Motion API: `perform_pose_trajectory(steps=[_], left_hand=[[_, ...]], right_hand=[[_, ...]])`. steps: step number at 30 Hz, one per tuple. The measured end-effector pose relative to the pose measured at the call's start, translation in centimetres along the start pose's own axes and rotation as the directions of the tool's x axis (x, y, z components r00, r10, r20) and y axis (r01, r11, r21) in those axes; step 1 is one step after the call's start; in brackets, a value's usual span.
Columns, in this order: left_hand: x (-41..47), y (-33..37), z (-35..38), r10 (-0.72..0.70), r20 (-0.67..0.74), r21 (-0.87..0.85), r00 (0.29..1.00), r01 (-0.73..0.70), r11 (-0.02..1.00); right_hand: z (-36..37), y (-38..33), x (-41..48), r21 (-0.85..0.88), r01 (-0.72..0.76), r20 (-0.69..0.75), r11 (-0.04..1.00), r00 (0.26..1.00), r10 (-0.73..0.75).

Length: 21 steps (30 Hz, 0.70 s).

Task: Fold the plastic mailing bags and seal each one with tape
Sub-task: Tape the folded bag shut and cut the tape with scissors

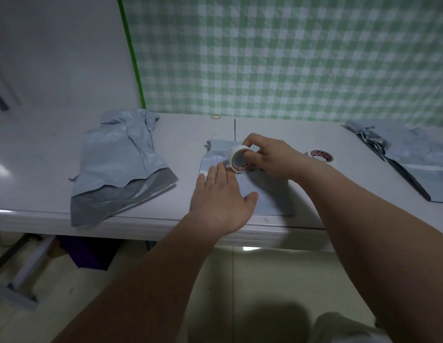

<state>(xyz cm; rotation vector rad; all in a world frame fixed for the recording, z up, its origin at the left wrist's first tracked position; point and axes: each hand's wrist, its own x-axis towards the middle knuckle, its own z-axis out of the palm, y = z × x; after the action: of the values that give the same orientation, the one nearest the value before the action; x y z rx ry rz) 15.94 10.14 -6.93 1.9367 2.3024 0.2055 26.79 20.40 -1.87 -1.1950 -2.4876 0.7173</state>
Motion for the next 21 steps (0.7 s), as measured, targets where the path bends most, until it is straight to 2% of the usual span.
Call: perform_pose_trajectory(steps=[3, 6, 11, 15, 21], left_hand=[[-0.05, 0.05, -0.09, 0.0, 0.0, 0.0, 1.0, 0.0, 1.0], [-0.09, 0.05, -0.12, -0.001, -0.009, 0.003, 1.0, 0.001, 1.0], [-0.1, 0.09, -0.06, -0.003, -0.003, 0.004, 1.0, 0.003, 1.0], [-0.16, 0.08, -0.13, -0.002, 0.009, 0.015, 1.0, 0.002, 1.0], [-0.13, 0.08, -0.25, -0.014, 0.042, 0.041, 0.999, 0.013, 0.999]], right_hand=[[0.04, -0.1, 0.05, -0.001, 0.009, -0.031, 1.0, 0.999, -0.009], [0.09, -0.2, -0.01, 0.125, 0.019, -0.066, 0.992, 0.998, -0.011], [0.12, -0.33, -0.55, 0.273, 0.024, 0.015, 0.962, 0.999, -0.029], [0.44, -0.54, -0.77, 0.316, -0.068, 0.077, 0.946, 0.996, 0.046], [0.21, -0.92, -0.39, 0.095, -0.057, -0.017, 0.994, 0.998, 0.059]])
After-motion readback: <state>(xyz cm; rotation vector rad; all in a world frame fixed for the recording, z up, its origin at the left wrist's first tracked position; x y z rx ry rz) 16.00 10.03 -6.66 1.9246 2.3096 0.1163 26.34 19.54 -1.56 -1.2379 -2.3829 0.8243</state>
